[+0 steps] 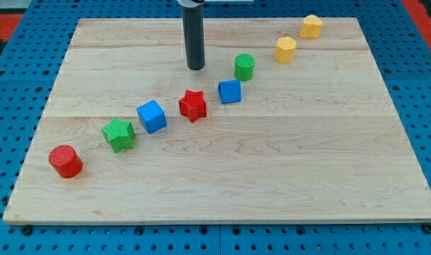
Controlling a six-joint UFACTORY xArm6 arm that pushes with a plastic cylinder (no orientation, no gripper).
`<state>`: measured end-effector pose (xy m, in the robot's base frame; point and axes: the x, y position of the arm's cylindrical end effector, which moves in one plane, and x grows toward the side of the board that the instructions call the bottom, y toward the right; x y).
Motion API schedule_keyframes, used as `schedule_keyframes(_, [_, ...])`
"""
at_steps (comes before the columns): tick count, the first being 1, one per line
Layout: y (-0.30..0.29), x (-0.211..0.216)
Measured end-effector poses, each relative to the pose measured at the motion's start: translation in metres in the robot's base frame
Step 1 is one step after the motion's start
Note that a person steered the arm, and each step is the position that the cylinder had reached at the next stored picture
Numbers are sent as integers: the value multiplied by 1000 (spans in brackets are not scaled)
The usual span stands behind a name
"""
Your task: Point at the green star
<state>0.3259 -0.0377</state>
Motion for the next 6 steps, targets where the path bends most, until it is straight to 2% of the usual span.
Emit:
schedule_keyframes(2, [0,0])
schedule_keyframes(3, [-62,10])
schedule_keyframes(4, [-130,52])
schedule_keyframes(5, [-160,118])
schedule_keyframes(6, [-161,120])
